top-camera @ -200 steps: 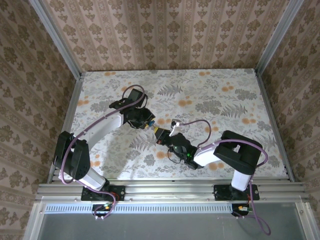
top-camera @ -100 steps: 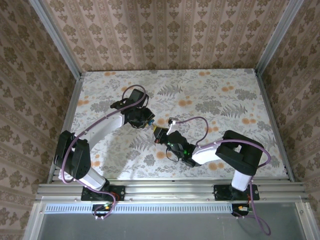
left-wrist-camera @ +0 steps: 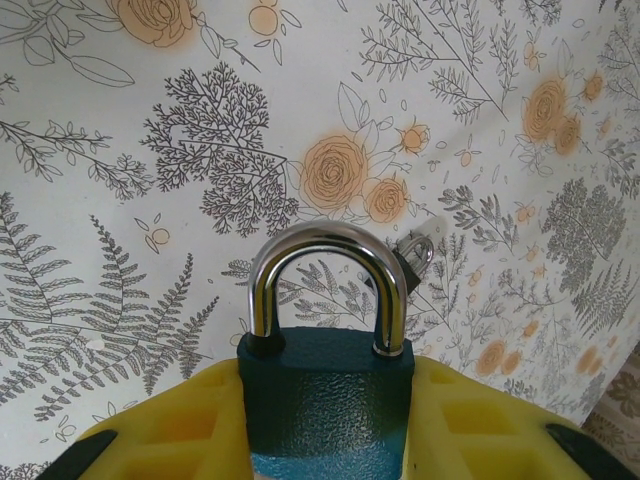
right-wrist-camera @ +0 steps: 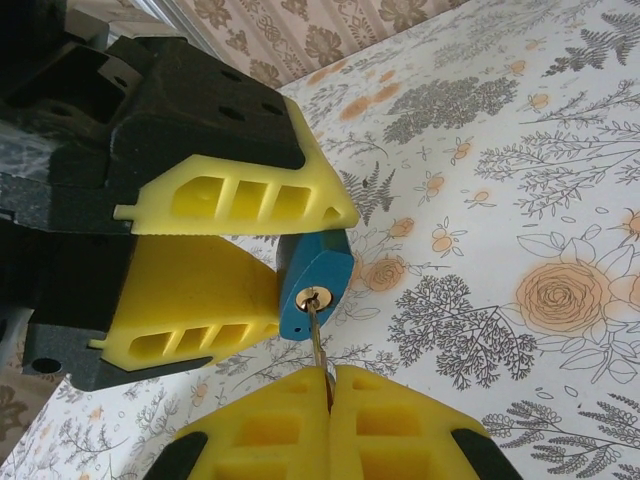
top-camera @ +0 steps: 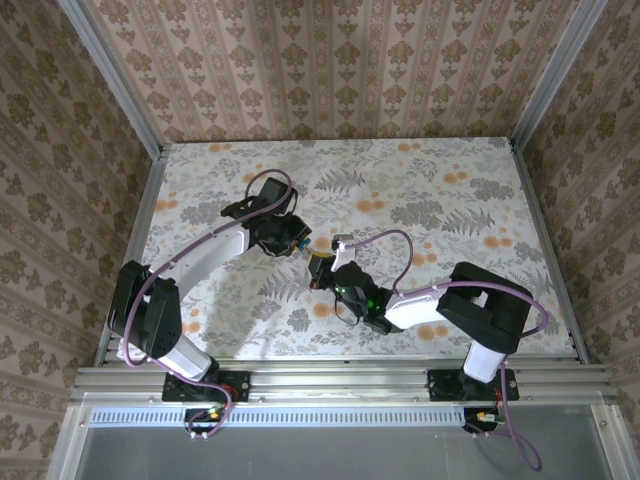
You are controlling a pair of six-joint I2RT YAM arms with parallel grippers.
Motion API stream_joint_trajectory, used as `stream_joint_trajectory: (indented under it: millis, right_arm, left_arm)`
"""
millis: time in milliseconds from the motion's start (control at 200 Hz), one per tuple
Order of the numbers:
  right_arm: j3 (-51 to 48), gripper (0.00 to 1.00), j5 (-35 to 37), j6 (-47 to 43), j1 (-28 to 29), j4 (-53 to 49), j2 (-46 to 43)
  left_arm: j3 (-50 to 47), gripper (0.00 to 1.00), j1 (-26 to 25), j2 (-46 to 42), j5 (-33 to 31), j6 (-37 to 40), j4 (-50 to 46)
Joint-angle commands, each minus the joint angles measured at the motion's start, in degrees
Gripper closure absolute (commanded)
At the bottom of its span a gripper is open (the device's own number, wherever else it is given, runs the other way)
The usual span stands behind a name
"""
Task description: Unlock with the key
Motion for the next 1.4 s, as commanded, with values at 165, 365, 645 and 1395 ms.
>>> stream_joint_trajectory:
  millis: [165, 365, 645, 1395]
  right_arm:
    - [0.25, 1.00, -5.37, 2.91, -2.55, 1.83, -2.87]
    - [0.31, 1.00, -11.03, 8.96, -5.09, 2.50, -3.20]
    - [1.74, 1.00, -12.79, 7.86, -6.08, -1.51, -3.63]
    - [3.75, 1.00, -18.36, 11.97, -9.26, 0.56, -2.13]
  left_arm:
    - [0.14, 0.81, -2.22, 0.02, 7.75, -0.23, 0.17]
    - [0.19, 0.82, -2.35, 0.07, 8.41, 0.03, 0.68]
    - [0.92, 0.82, -3.15, -0.20, 8.93, 0.56, 0.87]
    - [-0.45, 0.85, -6.06, -0.68, 12.98, -0.10, 7.20]
